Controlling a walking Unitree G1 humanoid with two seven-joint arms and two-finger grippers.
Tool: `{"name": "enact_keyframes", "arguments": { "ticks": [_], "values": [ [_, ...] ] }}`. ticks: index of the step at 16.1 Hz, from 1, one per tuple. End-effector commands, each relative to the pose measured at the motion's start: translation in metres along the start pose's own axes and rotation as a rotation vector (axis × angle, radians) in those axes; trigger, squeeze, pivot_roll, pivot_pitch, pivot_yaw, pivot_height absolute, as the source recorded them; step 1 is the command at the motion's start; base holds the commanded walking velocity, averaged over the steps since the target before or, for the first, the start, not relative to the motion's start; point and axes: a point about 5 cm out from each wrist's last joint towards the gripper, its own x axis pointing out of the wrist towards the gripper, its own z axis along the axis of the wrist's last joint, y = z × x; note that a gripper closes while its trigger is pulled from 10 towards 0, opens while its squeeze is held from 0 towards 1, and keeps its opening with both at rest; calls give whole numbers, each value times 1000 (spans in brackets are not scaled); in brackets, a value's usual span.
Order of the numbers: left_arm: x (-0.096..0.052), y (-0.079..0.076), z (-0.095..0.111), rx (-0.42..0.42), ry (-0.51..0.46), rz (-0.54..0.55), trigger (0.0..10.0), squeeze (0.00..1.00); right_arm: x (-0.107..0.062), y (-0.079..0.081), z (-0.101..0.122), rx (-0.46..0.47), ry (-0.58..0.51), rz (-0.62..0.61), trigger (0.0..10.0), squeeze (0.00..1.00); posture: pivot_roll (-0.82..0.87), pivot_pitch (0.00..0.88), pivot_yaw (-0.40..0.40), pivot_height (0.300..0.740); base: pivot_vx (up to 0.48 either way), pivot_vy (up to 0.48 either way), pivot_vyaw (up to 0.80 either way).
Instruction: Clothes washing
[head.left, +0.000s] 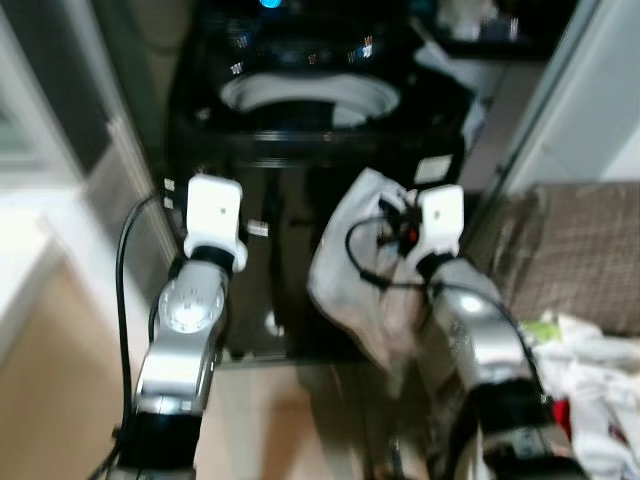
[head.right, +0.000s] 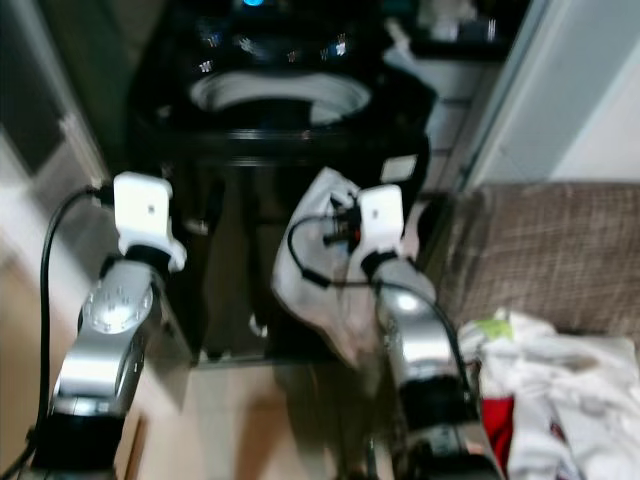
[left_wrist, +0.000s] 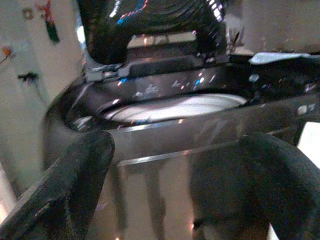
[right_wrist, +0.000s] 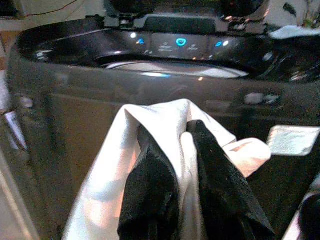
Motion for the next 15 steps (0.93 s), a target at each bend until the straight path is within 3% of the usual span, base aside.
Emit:
{"name": "enact_keyframes", "arguments": {
  "ticks": [1, 4, 5, 7, 8, 11, 13, 14, 15],
  "values": [
    [0, -8, 13, 21, -72, -25, 10000, 0, 9, -4, 44, -25, -142, 27, 10000, 0, -12, 0, -27, 740, 480, 0, 0],
    [5, -16, 33, 46, -175, -59, 10000, 0, 42, -34, 147, -151, -369, -21, 10000, 0, -19, 0, -35, 740, 480, 0, 0],
    [6, -16, 33, 45, -178, -58, 10000, 0, 45, -37, 159, -157, -390, -30, 10000, 0, -19, 0, -37, 740, 480, 0, 0],
    [8, -22, 39, 36, -210, -77, 10000, 0, 61, -51, 227, -268, -475, -89, 10000, 0, -11, 0, -56, 740, 480, 0, 0],
    [8, -23, 41, 33, -222, -82, 10000, 0, 65, -57, 244, -288, -482, -114, 10000, 0, -2, 0, -69, 740, 480, 0, 0],
    [5, -21, 57, 51, -288, -96, 10000, 0, 75, -65, 268, -416, -448, -214, 10000, 0, 35, 0, -94, 740, 480, 0, 0],
    [4, -21, 69, 92, -328, -108, 10000, 0, 81, -65, 270, -597, -368, -275, 10000, 0, 58, 0, -103, 740, 480, 0, 0],
    [6, -17, 72, 101, -323, -73, 10000, 0, 86, -58, 261, -773, -315, -283, 10000, 0, 68, 0, -107, 740, 255, 0, 0],
    [6, -16, 81, 108, -347, -65, 10000, 0, 98, -42, 231, -954, -208, -212, 10000, 0, 68, 0, -107, 740, 0, 0, 0]
  ]
}}
